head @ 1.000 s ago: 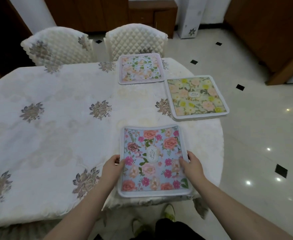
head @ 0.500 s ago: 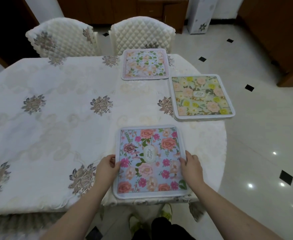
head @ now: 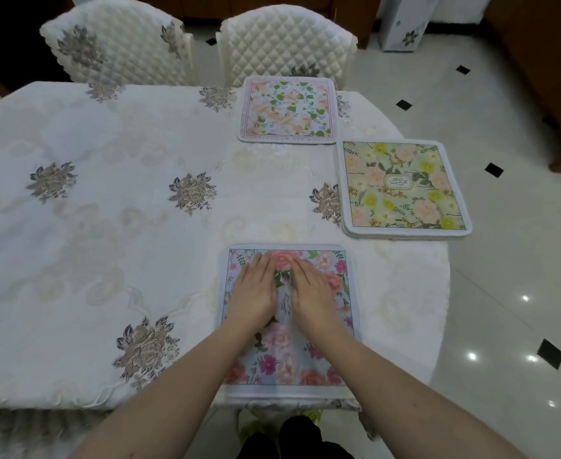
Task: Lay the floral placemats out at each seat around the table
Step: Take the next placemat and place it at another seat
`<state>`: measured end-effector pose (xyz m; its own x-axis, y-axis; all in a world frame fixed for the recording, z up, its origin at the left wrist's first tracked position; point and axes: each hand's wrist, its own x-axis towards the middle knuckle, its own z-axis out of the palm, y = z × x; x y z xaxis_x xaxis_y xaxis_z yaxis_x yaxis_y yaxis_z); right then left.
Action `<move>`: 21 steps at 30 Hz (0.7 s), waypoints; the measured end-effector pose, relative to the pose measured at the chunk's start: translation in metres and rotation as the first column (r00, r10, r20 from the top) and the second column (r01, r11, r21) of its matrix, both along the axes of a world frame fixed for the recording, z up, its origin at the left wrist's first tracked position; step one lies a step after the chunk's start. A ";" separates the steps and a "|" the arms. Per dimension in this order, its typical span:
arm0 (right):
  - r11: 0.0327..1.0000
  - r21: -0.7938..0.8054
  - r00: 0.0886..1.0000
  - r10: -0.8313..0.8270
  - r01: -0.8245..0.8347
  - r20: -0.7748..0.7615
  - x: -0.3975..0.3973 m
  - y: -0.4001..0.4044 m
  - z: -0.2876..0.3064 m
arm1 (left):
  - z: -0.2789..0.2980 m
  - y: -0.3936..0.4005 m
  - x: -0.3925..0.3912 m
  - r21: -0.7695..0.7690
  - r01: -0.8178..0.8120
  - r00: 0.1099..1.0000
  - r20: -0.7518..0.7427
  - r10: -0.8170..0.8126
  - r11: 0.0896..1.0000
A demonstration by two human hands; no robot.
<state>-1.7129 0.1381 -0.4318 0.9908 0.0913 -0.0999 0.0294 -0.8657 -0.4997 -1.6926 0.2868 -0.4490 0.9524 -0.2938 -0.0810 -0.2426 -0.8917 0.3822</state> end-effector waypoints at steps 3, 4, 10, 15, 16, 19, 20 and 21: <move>0.996 -0.082 0.998 0.044 -0.046 -0.037 0.020 0.007 -0.014 | -0.016 0.000 0.011 0.178 0.131 0.991 -0.034 -0.127 0.975; 0.990 -0.128 0.997 0.059 -0.066 -0.055 0.024 0.007 -0.019 | -0.018 0.003 0.014 0.199 0.148 0.989 -0.034 -0.144 0.969; 0.956 -0.286 0.998 0.051 -0.059 -0.033 0.026 -0.008 -0.035 | -0.021 0.025 0.029 0.164 0.108 0.994 -0.015 -0.107 0.981; 0.956 -0.288 0.997 0.047 -0.062 -0.062 0.026 -0.026 -0.035 | -0.021 0.050 0.038 0.186 0.042 0.999 -0.022 -0.039 0.982; 0.958 -0.284 0.997 0.024 -0.042 -0.067 0.025 -0.030 -0.035 | -0.021 0.051 0.038 0.196 0.038 0.999 -0.018 -0.035 0.980; 0.958 -0.282 0.995 -0.081 0.060 -0.064 0.023 -0.044 -0.035 | -0.021 0.058 0.040 0.201 0.006 1.000 -0.027 0.000 0.979; 0.952 -0.291 0.991 -0.116 0.094 -0.059 0.022 -0.050 -0.034 | -0.021 0.062 0.042 0.211 -0.021 0.999 -0.036 0.029 0.977; 0.947 -0.299 0.988 -0.140 0.117 -0.059 0.020 -0.056 -0.033 | -0.020 0.066 0.044 0.230 -0.056 0.997 -0.045 0.068 0.972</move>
